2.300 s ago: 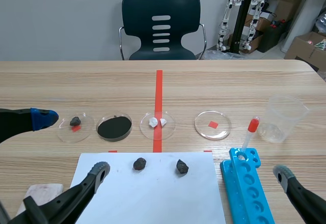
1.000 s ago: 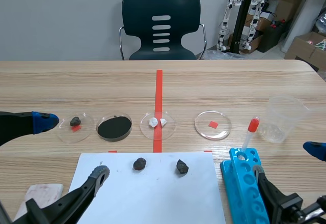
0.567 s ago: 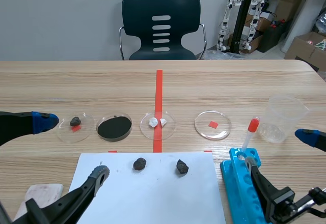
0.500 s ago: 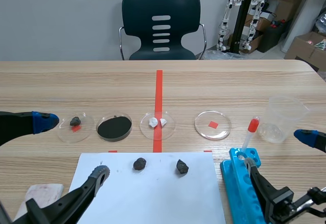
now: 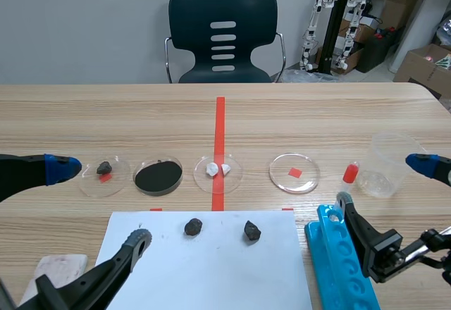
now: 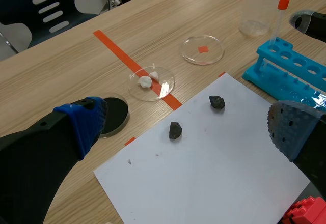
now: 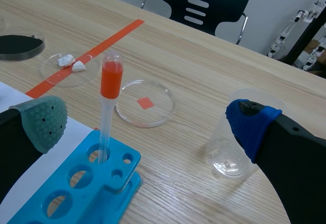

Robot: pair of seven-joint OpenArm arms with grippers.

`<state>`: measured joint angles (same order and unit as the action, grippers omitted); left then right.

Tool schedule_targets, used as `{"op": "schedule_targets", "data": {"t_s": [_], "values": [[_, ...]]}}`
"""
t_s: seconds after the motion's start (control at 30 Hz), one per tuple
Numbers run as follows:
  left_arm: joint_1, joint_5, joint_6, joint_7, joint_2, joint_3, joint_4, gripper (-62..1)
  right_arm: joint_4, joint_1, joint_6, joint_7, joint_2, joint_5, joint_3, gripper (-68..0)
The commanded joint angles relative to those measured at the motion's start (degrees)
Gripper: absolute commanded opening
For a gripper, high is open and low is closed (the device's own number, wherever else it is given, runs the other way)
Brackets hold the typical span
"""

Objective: Pick up the dropper by the top with the right hand

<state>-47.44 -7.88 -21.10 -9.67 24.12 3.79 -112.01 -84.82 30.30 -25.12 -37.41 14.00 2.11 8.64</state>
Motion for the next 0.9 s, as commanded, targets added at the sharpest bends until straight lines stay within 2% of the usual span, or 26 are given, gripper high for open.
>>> {"op": "schedule_targets", "data": {"t_s": [0.0,0.27,0.47,0.87], "values": [[0.0,-0.39,-0.02,-1.05,-0.13,0.2,-0.57,1.4,-1.36,-1.38,-0.04,-0.66,0.79,-0.81,0.26,-1.0],[0.0,-0.39,-0.02,-0.87,-0.11,0.2,-0.57,1.4,-1.36,-3.26,-0.28,0.63,0.79,-0.81,0.11,-1.0],[0.0,-0.39,-0.02,-0.85,-0.13,0.2,-0.57,1.4,-1.36,-4.98,-0.26,3.15,0.94,-0.81,-2.16,-1.0],[0.0,-0.39,-0.02,-0.83,-0.11,0.2,-0.57,1.4,-1.36,-6.01,-0.24,3.76,0.92,-0.81,-4.5,-1.1]]}}
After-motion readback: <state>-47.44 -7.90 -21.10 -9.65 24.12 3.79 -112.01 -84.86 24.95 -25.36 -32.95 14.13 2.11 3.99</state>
